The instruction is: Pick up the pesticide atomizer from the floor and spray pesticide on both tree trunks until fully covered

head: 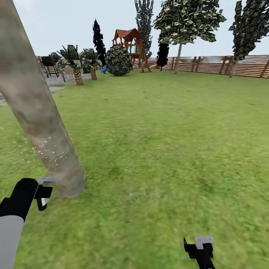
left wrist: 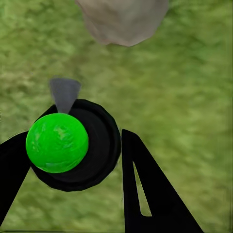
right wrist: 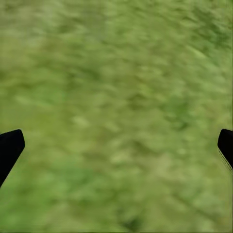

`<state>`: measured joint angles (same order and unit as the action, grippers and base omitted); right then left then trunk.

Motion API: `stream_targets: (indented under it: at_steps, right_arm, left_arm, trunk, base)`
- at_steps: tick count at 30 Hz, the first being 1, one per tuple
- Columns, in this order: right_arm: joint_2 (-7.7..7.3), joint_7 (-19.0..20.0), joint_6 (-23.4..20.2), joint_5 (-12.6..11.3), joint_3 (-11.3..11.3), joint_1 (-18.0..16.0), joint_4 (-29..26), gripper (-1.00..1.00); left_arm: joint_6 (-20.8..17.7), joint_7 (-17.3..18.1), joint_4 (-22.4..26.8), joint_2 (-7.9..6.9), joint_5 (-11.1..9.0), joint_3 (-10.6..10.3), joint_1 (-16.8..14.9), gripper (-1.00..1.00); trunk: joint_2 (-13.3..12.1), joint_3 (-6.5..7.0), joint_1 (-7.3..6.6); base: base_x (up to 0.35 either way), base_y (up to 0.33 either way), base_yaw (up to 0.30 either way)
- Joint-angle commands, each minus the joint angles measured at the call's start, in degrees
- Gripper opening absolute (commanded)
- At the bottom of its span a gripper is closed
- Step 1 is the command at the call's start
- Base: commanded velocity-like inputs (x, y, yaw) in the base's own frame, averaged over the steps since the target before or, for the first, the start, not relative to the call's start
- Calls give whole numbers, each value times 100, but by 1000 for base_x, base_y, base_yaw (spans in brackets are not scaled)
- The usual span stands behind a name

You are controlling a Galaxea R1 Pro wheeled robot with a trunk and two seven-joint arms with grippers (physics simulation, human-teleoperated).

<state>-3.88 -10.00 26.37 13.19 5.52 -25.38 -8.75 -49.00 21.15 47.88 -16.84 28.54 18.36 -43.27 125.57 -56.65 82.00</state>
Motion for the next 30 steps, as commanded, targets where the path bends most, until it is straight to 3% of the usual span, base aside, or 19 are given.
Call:
stream_targets:
  at_steps: [1, 4, 7, 10, 15, 26, 28, 30]
  right_arm:
    - [2, -11, 18, 61, 46, -2, 5, 100]
    - [2, -12, 18, 61, 46, -2, 5, 100]
    - [2, -11, 18, 61, 46, -2, 5, 100]
    - [2, -10, 18, 67, 46, -2, 5, 100]
    - [2, -10, 18, 69, 46, -2, 5, 100]
    - [-7, 25, 19, 73, 46, -2, 5, 100]
    - [-31, 180, 25, 88, 46, -2, 6, 100]
    - [-163, 771, 21, 91, 46, -2, 6, 100]
  left_arm:
    - [-13, 56, 9, 5, 68, 11, -6, -100]
    - [-13, 52, 10, -4, 84, 0, -6, -100]
    - [-3, -323, -39, -34, 76, 59, -6, -100]
    - [-8, -434, -61, 20, 47, 90, -4, -100]
    - [-21, -445, 6, 139, 84, 88, -6, -100]
    - [-38, -446, 20, 146, 87, 102, -6, -100]
    - [-39, -445, 20, 146, 87, 105, -6, -100]
    - [-39, -445, 20, 146, 89, 106, -6, -100]
  trunk:
    - [2, -5, 1]
    - [2, -5, 1]
    - [2, -5, 1]
    - [2, -5, 1]
    - [2, -5, 1]
    - [2, -5, 1]
    - [2, -5, 1]
    - [2, -5, 1]
  base:
    - [125, -259, 277]
    - [107, -265, 277]
    - [52, -273, 207]
    - [5, -276, 30]
    - [0, -278, 2]
    - [69, -279, 0]
    - [132, -279, 0]
    - [133, -279, 0]
